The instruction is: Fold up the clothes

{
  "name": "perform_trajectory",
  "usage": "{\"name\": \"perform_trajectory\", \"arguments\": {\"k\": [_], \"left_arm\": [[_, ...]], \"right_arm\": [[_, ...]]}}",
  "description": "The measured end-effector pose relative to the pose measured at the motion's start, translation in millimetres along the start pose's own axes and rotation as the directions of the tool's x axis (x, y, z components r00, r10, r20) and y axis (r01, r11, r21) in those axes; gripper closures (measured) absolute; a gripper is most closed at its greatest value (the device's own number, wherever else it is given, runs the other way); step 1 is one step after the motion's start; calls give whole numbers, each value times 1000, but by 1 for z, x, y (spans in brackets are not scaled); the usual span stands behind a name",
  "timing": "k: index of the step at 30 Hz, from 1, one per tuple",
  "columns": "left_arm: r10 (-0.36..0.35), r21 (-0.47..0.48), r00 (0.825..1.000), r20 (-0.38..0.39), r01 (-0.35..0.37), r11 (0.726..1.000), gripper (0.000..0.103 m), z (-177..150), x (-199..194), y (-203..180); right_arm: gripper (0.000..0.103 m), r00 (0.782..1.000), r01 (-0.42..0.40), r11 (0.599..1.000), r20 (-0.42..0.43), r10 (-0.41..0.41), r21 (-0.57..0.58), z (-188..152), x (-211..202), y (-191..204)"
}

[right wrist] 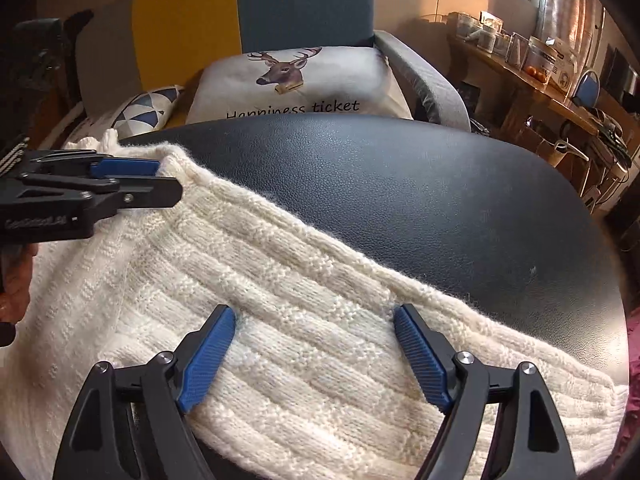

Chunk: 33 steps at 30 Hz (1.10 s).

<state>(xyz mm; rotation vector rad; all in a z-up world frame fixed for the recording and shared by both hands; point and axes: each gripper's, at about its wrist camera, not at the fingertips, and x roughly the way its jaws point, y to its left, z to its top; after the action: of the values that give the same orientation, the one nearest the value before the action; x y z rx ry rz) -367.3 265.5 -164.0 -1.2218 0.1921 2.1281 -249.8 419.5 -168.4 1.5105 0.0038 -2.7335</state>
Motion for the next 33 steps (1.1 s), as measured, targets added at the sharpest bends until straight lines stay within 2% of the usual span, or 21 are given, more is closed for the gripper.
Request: {"name": "perform_trajectory", "arguments": {"k": [5,9,17,20,24,26,29,33], "left_arm": [[17,-45,1000,17,-16,999,57,7,4,4],[10,-102,999,31,-7,995,55,-2,-19,10],[37,-151,997,65,-27,988,53,-71,-78,20],[49,-167,996,69,-37,985,51,-98,-96,23],[77,-163,996,42,-69,984,51,-137,-95,24],[93,-148,994,53,-84,985,51,-142,-101,21],[67,-197,995,67,-53,979,51,-146,-120,22],[49,-317,990,133,-4,948,45,-173,-162,38]], "right_arm": [[18,1000,6,1000,8,-6,-2,0,0,2],[18,1000,-16,998,3,16,-59,-3,-11,20],[18,993,-103,965,27,113,-243,-23,-49,78],[18,997,-67,969,11,71,-236,-30,-50,77],[14,1000,-17,973,-11,15,-228,-40,-51,76],[14,1000,7,974,-22,-12,-225,-45,-51,76],[14,998,37,975,-35,-46,-221,-52,-54,76],[14,999,-44,967,11,49,-250,-66,-86,99]]}}
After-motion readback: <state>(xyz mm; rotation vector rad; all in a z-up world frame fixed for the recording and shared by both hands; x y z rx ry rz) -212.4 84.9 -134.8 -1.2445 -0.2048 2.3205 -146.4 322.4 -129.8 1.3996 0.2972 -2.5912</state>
